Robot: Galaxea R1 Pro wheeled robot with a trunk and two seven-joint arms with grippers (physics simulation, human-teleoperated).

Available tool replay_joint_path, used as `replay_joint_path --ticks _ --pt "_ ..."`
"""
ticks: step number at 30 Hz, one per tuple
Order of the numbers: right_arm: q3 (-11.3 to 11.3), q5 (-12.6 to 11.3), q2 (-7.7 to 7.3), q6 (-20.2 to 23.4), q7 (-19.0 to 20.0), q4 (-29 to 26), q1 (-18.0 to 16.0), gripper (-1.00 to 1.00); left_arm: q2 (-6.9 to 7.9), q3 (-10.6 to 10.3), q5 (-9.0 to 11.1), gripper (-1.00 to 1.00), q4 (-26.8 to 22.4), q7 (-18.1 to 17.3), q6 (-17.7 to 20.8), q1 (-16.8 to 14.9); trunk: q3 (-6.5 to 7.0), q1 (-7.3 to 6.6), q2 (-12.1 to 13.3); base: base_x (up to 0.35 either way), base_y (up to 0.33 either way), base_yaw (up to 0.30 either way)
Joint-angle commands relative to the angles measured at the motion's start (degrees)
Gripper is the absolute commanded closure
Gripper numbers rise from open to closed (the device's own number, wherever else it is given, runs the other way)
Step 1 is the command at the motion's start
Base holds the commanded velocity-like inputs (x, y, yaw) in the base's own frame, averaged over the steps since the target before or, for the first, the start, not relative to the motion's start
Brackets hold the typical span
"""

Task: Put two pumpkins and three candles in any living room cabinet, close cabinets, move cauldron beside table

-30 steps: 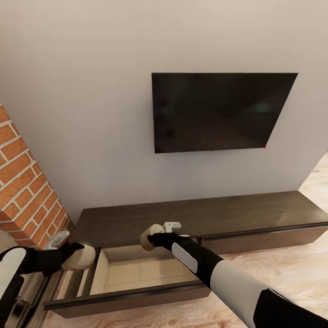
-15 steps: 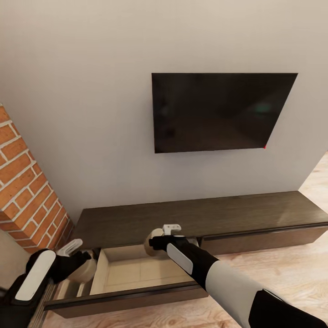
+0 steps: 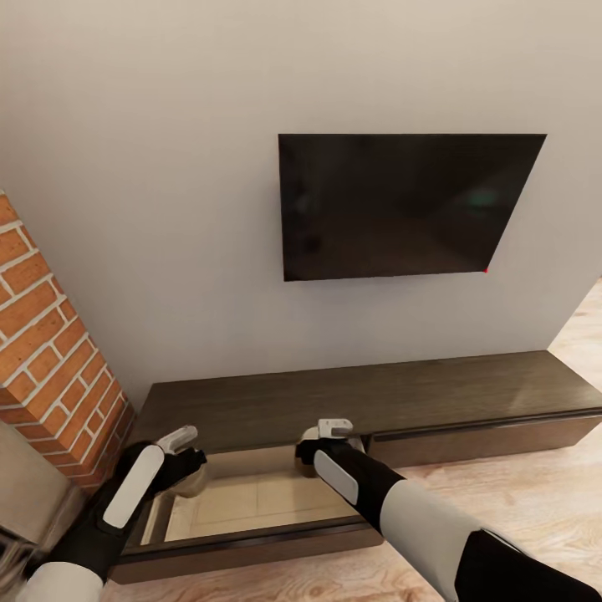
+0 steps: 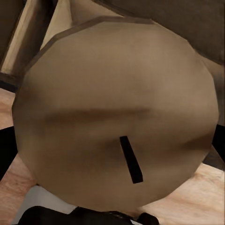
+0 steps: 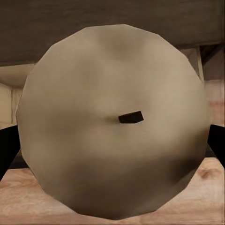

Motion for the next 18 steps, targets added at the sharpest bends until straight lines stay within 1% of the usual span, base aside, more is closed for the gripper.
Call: replay_joint_path --ticks 1,2,3,4,5,7,9,18 --pt "0.4 -0.39 -0.01 -0.02 -0.42 0.23 -0.11 1.0 -0.3 -0.28 -1.82 1.0 0.57 -1.14 0.26 -0.48 -0.13 0.03 -0.14 0.0 0.0 0.0" --pt "0.4 -0.39 0.0 -0.12 -0.43 0.53 -0.1 1.0 -0.6 -0.37 -4.24 1.0 1.53 -3.74 -0.06 -0.81 -0.13 0.03 -0.14 0.0 0.0 0.0" --pt "0.4 -0.38 0.0 -0.19 -0.44 0.68 -0.1 1.0 -0.76 -0.42 -6.17 1.0 3.65 -5.98 -1.26 -1.01 -0.13 0.03 -0.14 0.0 0.0 0.0" --pt "0.4 -0.35 0.01 -0.23 -0.44 0.77 -0.09 1.0 -0.84 -0.49 -7.28 1.0 6.64 -7.81 -3.72 -1.29 -0.13 0.03 -0.14 0.0 0.0 0.0" --pt "0.4 -0.34 0.01 -0.24 -0.44 0.83 -0.08 1.0 -0.87 -0.57 -7.67 1.0 8.09 -8.77 -5.35 -1.4 -0.13 0.03 -0.14 0.0 0.0 0.0" --pt "0.44 -0.32 0.03 -0.25 -0.44 0.93 -0.05 1.0 -0.96 -0.7 -8.08 1.0 9.77 -9.92 -7.29 -1.52 -0.13 0.03 -0.14 0.0 0.0 0.0" --pt "0.47 -0.31 0.05 -0.26 -0.44 1.03 -0.04 1.0 -1.08 -0.75 -8.26 1.0 10.66 -10.41 -8.41 -1.57 -0.13 0.03 -0.14 0.0 0.0 0.0" --pt "0.64 -0.24 0.1 -0.46 -0.34 1.27 -0.03 1.0 -1.1 -0.82 -8.39 1.0 11.32 -10.88 -9.3 -1.61 -0.13 0.03 -0.14 0.0 0.0 0.0"
